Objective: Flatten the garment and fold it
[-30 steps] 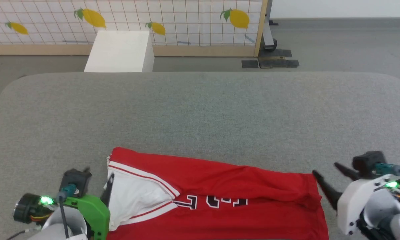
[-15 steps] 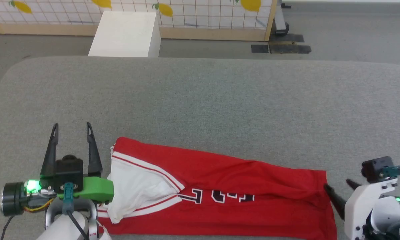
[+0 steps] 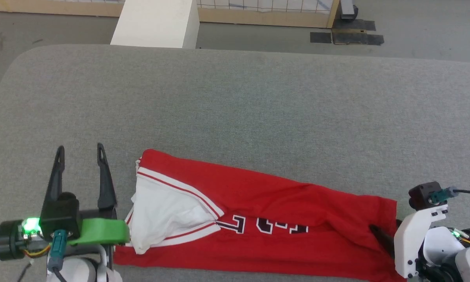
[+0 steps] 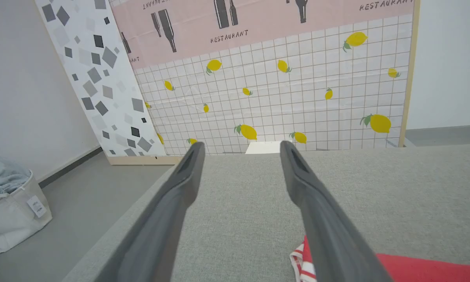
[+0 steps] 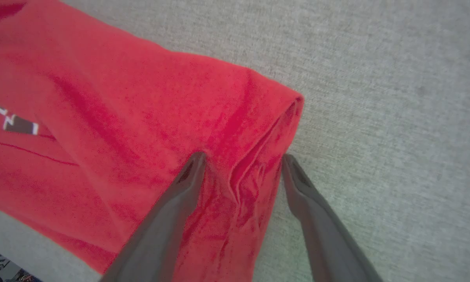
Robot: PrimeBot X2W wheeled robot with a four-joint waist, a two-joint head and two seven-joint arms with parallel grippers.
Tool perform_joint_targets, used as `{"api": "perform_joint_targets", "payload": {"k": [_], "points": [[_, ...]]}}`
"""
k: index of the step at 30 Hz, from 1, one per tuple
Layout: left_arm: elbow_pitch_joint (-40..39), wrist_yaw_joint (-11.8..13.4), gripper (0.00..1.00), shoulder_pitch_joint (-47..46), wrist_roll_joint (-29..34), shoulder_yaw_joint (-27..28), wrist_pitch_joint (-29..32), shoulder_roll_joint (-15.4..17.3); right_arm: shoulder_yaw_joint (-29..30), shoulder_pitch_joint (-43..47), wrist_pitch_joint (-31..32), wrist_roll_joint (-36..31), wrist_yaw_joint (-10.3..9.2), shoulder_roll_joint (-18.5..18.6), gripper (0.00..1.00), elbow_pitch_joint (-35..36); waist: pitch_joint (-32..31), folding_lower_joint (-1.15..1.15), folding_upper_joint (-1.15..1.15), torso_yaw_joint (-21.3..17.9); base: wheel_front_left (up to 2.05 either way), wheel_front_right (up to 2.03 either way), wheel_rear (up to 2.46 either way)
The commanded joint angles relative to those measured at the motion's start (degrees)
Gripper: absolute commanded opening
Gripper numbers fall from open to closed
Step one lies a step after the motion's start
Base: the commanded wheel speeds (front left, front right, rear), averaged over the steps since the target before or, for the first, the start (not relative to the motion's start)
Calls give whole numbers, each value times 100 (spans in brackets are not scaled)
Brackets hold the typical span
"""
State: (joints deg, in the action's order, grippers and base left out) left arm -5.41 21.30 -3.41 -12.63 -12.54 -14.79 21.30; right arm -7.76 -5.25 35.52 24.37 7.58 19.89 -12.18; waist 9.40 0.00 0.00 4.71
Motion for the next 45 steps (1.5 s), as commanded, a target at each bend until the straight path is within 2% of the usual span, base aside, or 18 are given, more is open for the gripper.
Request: {"api": "perform_joint_targets", "payload": {"k": [1,4,7,9,10,14,22,32,39,45], "points": [[99,-233,100,135,8,118,-20,-129,-124,8,48,35,-9,-43,100,-225,21,0,0,27,0,0,0],[373,-792,100,233,54,384,-20,-367,-254,-1,67,70,-9,-27,100,-373,27,0,0,38,0,0,0],[560,-1154,100,271,178,641,-20,-577,-351,10,71,135,-9,-19,100,-464,16,0,0,36,0,0,0],[647,-1336,100,286,290,812,-20,-698,-395,4,60,170,-9,-12,23,-498,3,0,0,24,0,0,0],[679,-1418,100,290,365,886,-20,-758,-399,-1,45,187,-9,-11,0,-511,-5,0,0,22,0,0,0],[755,-1638,100,287,599,1115,-20,-926,-371,-34,-56,199,-9,9,0,-505,-53,0,0,11,0,0,0],[814,-1867,100,351,917,1411,-20,-1089,-235,-155,-267,133,-9,148,0,-225,-216,0,0,-81,0,0,0],[927,-1848,100,501,1163,1538,-20,-1117,325,327,-130,118,-9,798,0,415,-396,0,0,-274,0,0,0],[1004,-1789,100,493,1268,1477,-20,-1095,972,601,247,134,-9,1395,0,385,-448,0,0,-368,0,0,0],[1077,-1772,100,490,1258,1445,-20,-1056,933,641,340,304,-9,1601,0,604,-475,0,0,-393,0,0,0]]}}
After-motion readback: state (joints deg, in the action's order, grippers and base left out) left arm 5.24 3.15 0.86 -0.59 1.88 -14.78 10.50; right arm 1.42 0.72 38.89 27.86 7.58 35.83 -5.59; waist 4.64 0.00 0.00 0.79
